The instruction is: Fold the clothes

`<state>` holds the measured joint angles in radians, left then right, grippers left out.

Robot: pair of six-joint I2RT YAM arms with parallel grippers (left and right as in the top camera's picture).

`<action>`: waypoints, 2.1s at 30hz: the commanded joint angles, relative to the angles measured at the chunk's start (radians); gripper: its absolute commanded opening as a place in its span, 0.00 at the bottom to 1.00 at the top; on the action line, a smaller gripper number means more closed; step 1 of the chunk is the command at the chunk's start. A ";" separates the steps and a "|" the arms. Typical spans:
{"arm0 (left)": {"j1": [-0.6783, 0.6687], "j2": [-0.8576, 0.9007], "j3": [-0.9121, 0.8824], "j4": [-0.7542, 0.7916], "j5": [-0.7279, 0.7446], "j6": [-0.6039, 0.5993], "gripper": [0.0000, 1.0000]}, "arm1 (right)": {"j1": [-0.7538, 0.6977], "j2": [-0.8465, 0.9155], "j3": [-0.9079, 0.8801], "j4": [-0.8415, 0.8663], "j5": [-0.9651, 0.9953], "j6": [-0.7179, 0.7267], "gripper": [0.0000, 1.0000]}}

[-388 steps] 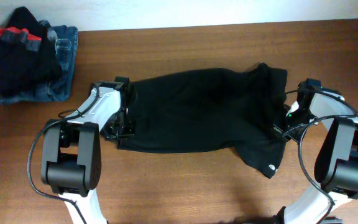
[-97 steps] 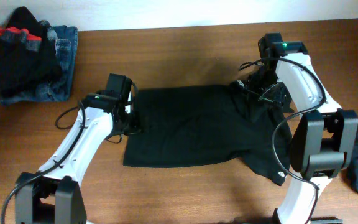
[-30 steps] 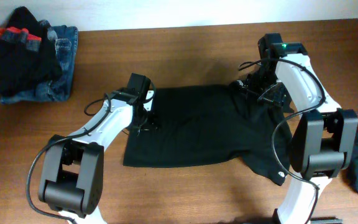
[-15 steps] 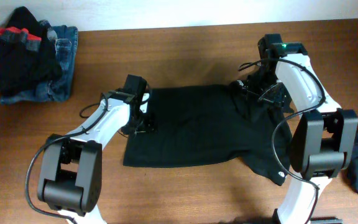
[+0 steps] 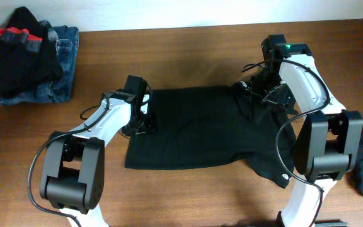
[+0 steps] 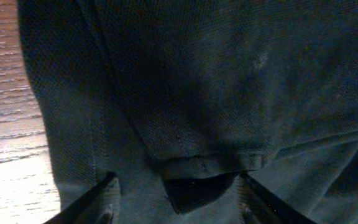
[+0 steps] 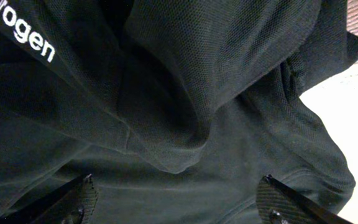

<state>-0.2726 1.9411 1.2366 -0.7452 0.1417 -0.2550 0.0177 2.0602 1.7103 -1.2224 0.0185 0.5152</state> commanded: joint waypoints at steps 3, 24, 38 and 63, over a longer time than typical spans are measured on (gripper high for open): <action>0.007 0.027 0.005 0.014 -0.008 -0.002 0.52 | 0.010 0.006 -0.006 -0.001 0.016 -0.007 0.86; 0.007 0.027 0.008 0.016 -0.064 -0.001 0.01 | 0.009 0.006 -0.006 -0.001 0.016 -0.014 0.86; 0.007 0.027 0.171 -0.139 -0.202 0.009 0.01 | 0.009 0.006 -0.006 0.003 0.017 -0.014 0.86; 0.049 0.027 0.174 -0.162 -0.300 0.009 0.07 | 0.009 0.006 -0.028 0.013 0.016 -0.033 0.86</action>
<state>-0.2523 1.9575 1.3952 -0.9016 -0.1249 -0.2539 0.0177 2.0602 1.7054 -1.2190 0.0185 0.4889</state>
